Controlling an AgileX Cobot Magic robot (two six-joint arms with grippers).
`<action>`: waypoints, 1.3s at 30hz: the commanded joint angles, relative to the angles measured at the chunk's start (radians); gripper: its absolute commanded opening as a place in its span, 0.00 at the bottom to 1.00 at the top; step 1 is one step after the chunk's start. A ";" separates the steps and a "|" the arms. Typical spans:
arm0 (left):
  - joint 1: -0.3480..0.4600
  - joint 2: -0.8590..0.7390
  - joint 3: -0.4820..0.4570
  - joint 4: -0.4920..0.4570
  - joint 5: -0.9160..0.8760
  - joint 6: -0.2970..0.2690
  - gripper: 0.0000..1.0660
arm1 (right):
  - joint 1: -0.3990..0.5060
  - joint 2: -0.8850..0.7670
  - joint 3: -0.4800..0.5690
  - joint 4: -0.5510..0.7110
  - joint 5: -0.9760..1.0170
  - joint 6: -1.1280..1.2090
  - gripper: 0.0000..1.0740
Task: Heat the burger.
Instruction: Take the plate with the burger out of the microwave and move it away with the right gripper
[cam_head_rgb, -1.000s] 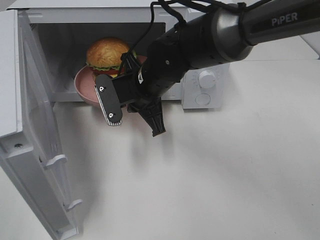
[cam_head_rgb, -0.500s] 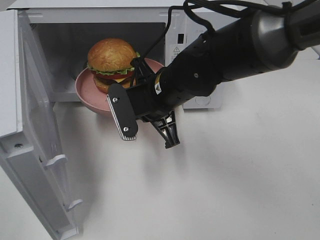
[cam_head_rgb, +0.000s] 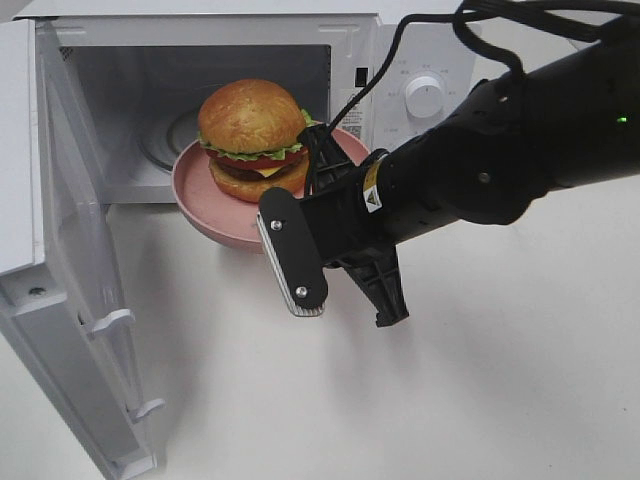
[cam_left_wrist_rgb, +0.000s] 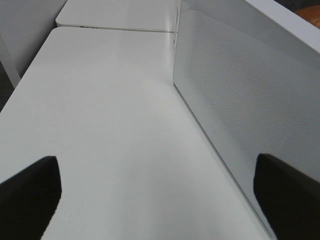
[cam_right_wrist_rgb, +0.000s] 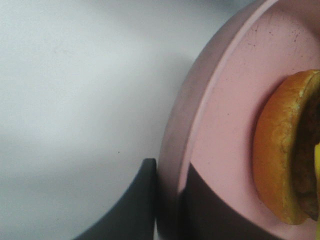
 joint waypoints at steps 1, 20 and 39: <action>0.002 -0.021 0.005 -0.009 -0.005 -0.003 0.94 | -0.001 -0.057 0.023 -0.010 -0.086 0.002 0.00; 0.002 -0.021 0.005 -0.009 -0.005 -0.003 0.94 | -0.001 -0.363 0.314 -0.010 -0.076 0.048 0.00; 0.002 -0.021 0.005 -0.009 -0.005 -0.003 0.94 | -0.001 -0.671 0.482 -0.014 0.082 0.109 0.00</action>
